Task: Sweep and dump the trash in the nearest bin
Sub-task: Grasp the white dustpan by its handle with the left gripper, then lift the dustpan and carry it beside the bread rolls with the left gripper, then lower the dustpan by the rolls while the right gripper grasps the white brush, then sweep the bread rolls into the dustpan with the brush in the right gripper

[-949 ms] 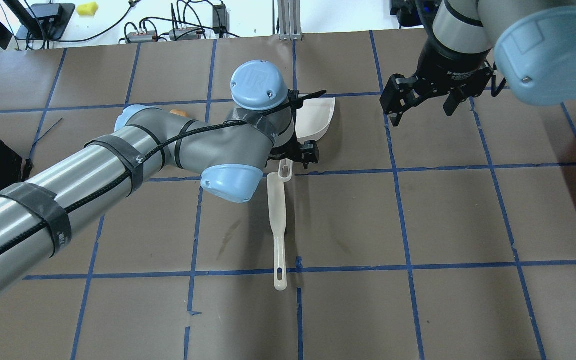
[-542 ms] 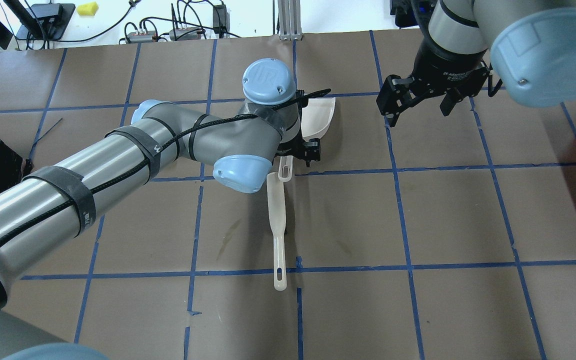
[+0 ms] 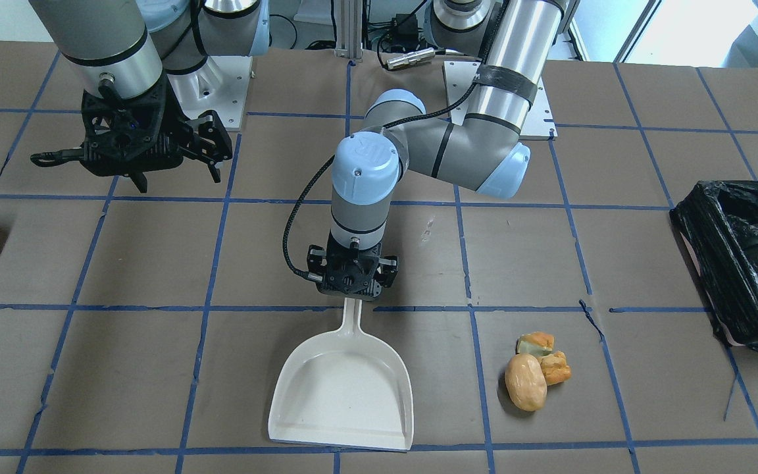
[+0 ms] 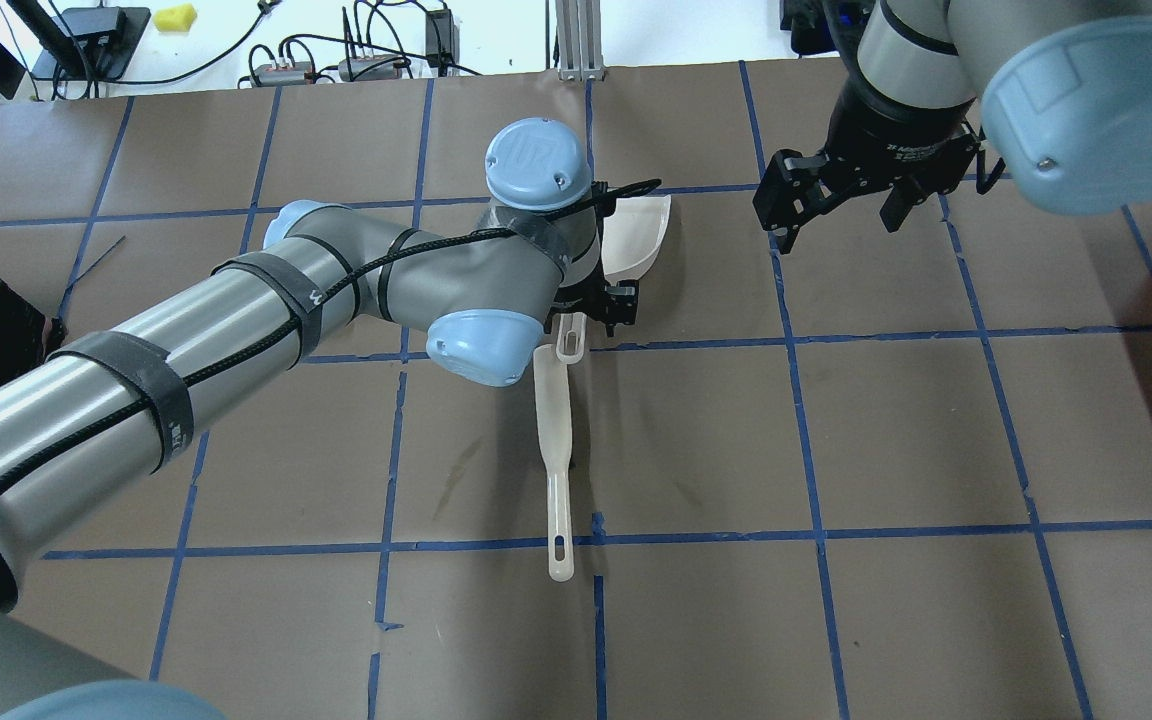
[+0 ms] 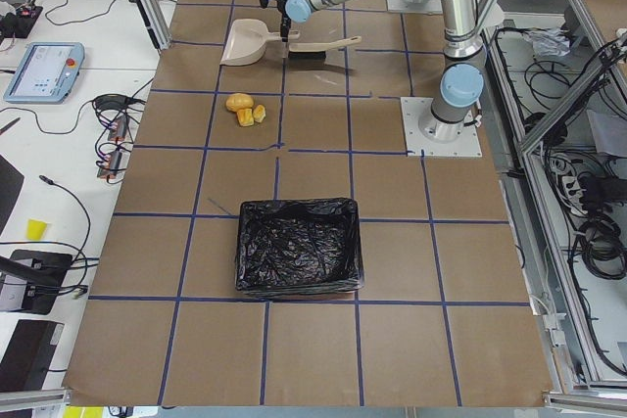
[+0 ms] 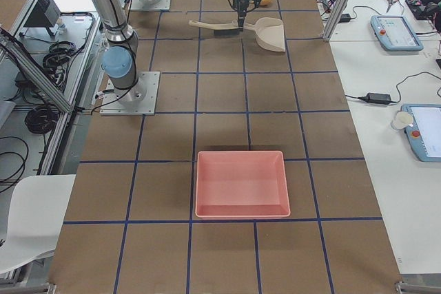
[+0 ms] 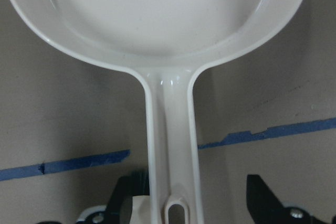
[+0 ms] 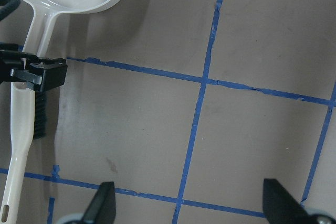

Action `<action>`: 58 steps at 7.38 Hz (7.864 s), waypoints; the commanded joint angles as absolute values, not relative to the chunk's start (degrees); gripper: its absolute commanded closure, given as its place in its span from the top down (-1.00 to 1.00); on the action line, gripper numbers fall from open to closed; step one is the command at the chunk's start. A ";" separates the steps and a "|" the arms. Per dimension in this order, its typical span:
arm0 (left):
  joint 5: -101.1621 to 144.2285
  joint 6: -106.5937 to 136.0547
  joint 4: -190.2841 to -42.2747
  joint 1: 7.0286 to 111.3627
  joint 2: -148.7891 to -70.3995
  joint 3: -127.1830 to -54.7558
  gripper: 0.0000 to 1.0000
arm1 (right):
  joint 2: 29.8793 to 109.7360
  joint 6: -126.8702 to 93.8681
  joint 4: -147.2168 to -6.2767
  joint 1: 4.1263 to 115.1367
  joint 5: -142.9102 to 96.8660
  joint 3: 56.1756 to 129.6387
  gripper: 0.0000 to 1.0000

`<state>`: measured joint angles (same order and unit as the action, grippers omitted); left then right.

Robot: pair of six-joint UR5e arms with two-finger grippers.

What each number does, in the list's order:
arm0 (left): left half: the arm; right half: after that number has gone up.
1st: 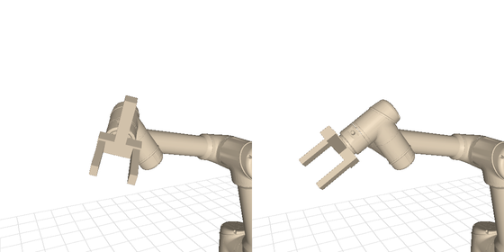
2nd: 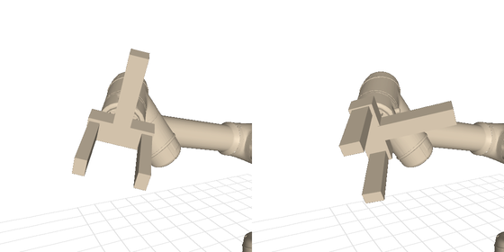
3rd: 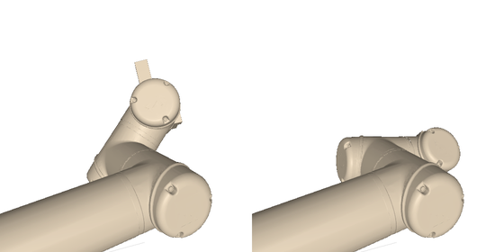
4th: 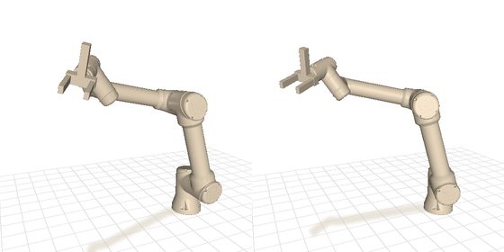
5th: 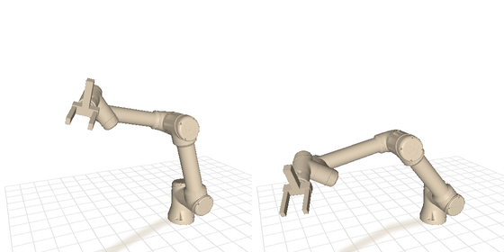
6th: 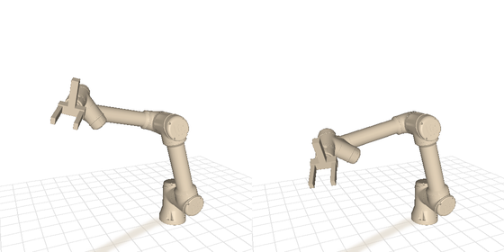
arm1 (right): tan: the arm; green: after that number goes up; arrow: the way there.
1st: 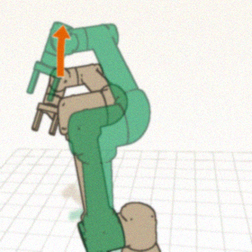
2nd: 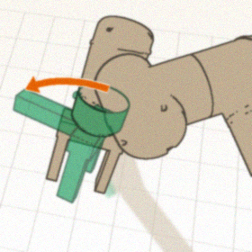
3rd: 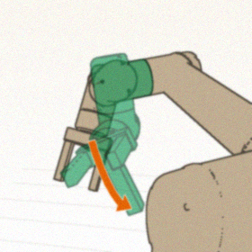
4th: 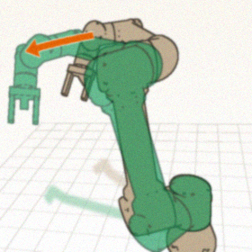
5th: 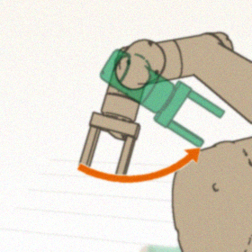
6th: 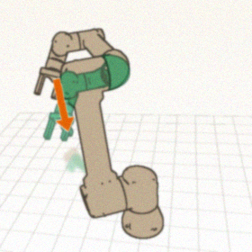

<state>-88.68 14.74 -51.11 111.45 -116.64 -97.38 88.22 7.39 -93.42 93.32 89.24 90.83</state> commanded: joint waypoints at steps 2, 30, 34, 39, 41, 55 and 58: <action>-89.03 15.11 -50.71 111.53 -117.68 -98.00 0.20 | 88.24 7.38 -93.43 93.16 89.30 90.88 0.99; -92.73 -60.52 -76.99 70.36 -101.60 -94.13 -0.99 | 82.55 -19.28 -109.30 117.99 89.47 103.78 0.99; -92.55 -93.37 -75.42 57.93 -104.49 -93.17 -0.99 | 77.53 -20.92 -114.50 124.45 89.22 107.57 0.99; -93.60 -105.19 -67.43 56.60 -112.22 -91.67 -0.99 | 75.76 -23.99 -117.78 126.83 89.30 110.56 0.83; -93.95 -107.47 -65.92 56.60 -112.59 -92.45 -0.99 | 75.85 -31.62 -118.30 127.18 85.45 111.53 0.81; -95.54 -109.95 -64.78 58.62 -115.31 -92.81 -0.99 | 75.76 -40.50 -118.40 127.53 87.00 103.91 -1.00; -95.63 -110.04 -64.78 58.62 -115.31 -93.69 -0.99 | 73.67 -48.66 -108.04 127.53 87.45 93.39 -1.00</action>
<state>-95.60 -110.03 -64.80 58.60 -115.31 -93.25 75.22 -44.98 -111.18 127.47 87.15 98.73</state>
